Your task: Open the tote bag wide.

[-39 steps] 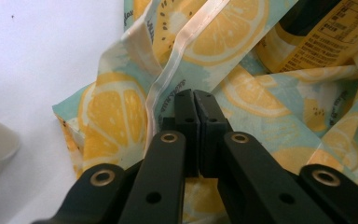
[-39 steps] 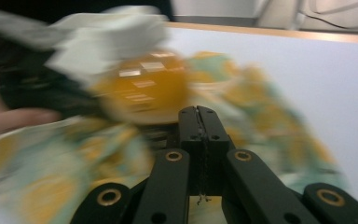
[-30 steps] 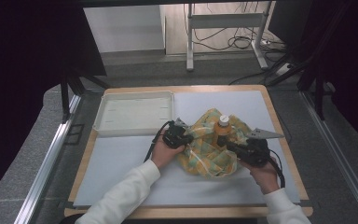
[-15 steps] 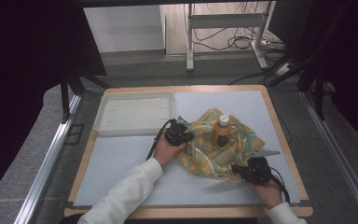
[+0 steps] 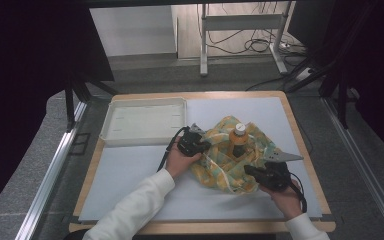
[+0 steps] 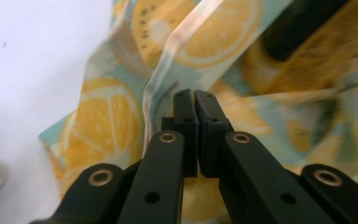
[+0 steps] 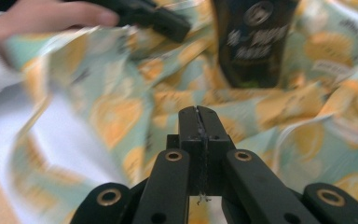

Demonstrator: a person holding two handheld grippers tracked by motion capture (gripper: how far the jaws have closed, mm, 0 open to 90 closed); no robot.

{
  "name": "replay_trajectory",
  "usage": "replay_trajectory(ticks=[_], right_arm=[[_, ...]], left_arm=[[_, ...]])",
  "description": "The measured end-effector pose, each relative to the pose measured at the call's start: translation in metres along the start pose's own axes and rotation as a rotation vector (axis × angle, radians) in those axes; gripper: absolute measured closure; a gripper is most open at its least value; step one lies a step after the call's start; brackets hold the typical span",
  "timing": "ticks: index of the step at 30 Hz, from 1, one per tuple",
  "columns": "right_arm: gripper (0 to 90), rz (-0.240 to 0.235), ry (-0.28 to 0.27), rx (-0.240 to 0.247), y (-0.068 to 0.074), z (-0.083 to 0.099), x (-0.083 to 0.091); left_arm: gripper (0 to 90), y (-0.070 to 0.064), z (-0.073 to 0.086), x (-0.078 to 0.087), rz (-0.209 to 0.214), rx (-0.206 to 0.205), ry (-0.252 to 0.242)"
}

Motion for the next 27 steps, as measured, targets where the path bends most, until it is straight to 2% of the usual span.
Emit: replay_trajectory(ticks=[5,6,8,11,15,17,22,27], right_arm=[[89.3,0.064,0.004,-0.032,-0.029,-0.008,-0.020],[89.3,0.078,0.012,-0.033,-0.035,-0.009,-0.025],[89.3,0.100,0.036,-0.043,-0.044,-0.007,-0.035],[89.3,0.129,0.084,-0.063,-0.054,0.003,-0.045],[89.4,0.154,0.133,-0.057,-0.059,0.016,-0.043],[89.4,0.159,0.144,-0.060,-0.060,0.021,-0.040],[89.4,0.158,0.161,-0.063,-0.060,0.029,-0.036],[89.4,0.148,0.128,-0.053,-0.056,0.023,-0.035]], left_arm=[[88.3,-0.021,-0.016,-0.006,0.033,-0.049,-0.007],[88.3,-0.021,-0.018,-0.009,0.033,-0.052,0.003],[88.2,-0.019,-0.020,-0.018,0.030,-0.032,0.015],[88.3,-0.005,-0.023,-0.029,-0.010,-0.009,0.022],[89.0,0.016,-0.023,-0.036,-0.050,0.030,0.021],[89.3,0.020,-0.024,-0.038,-0.053,0.040,0.020],[89.2,0.018,-0.023,-0.039,-0.047,0.031,0.024],[89.1,0.008,-0.027,-0.030,-0.011,0.014,0.009]])
Point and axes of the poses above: each handheld gripper's, and its own axes: x roughly backward along the jaws, z roughly out of its underside, y roughly to its left, the point moved 8 cm from there along -x, roughly forward along the jaws, and after that the axes turned 10 degrees about -y, right-handed, at the moved point
